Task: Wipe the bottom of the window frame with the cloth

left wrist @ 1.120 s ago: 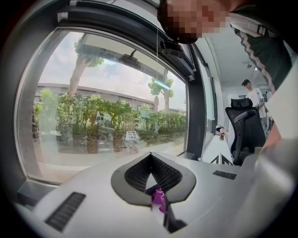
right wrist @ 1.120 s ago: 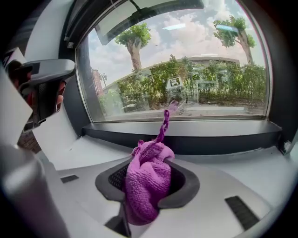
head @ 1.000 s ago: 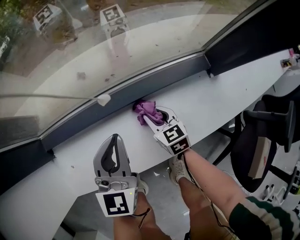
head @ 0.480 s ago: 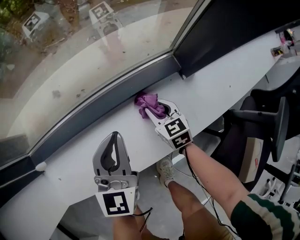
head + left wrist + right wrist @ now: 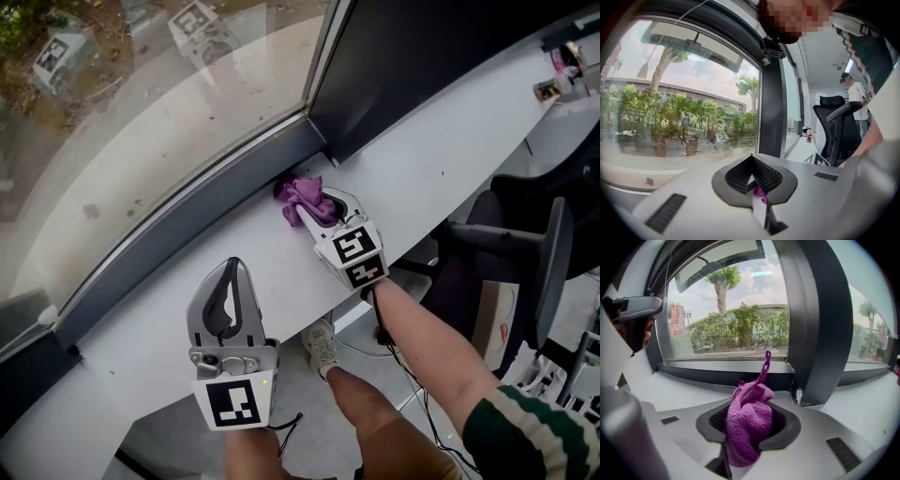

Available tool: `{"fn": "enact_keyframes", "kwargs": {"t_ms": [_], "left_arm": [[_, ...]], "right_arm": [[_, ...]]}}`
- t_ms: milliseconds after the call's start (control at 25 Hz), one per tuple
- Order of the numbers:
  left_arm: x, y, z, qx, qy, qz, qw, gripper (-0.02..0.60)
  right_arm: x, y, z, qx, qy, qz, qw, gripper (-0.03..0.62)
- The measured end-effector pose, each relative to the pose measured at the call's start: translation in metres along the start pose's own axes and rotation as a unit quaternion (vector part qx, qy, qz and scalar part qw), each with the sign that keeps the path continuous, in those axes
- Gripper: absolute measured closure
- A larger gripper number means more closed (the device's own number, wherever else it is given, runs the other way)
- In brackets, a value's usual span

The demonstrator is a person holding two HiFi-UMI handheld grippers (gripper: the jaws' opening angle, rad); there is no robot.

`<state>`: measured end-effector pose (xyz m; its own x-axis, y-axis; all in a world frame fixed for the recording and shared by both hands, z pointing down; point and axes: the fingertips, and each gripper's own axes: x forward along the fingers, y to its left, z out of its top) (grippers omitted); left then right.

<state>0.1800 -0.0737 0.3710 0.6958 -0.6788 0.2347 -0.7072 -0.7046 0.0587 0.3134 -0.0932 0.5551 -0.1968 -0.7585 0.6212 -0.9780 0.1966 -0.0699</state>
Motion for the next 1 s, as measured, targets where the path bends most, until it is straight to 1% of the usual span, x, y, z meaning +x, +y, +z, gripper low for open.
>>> {"fn": "enact_keyframes", "kwargs": {"t_ms": [120, 320, 520, 680, 840, 1000], "left_arm": [[0.013, -0.009, 0.002, 0.000, 0.001, -0.006, 1.0000, 0.575], [0.029, -0.019, 0.001, 0.001, 0.007, -0.011, 0.9999, 0.575], [0.036, -0.025, -0.001, 0.000, 0.012, -0.013, 0.9998, 0.575], [0.038, -0.030, -0.003, -0.001, 0.010, -0.018, 0.9998, 0.575], [0.040, -0.040, -0.014, 0.000, 0.024, -0.030, 0.9993, 0.575], [0.041, -0.041, -0.023, -0.009, 0.032, -0.031, 0.9990, 0.575]], "right_arm": [[-0.003, -0.020, 0.005, -0.003, -0.005, -0.011, 1.000, 0.447], [-0.007, -0.046, 0.002, 0.009, -0.004, -0.024, 1.000, 0.447], [-0.012, -0.063, -0.003, 0.017, -0.003, -0.035, 0.999, 0.447], [-0.017, -0.063, -0.010, 0.021, 0.002, -0.033, 0.999, 0.447], [-0.026, -0.060, -0.021, 0.037, 0.006, -0.035, 0.999, 0.447], [-0.034, -0.053, -0.031, 0.043, 0.015, -0.029, 0.999, 0.447]]}}
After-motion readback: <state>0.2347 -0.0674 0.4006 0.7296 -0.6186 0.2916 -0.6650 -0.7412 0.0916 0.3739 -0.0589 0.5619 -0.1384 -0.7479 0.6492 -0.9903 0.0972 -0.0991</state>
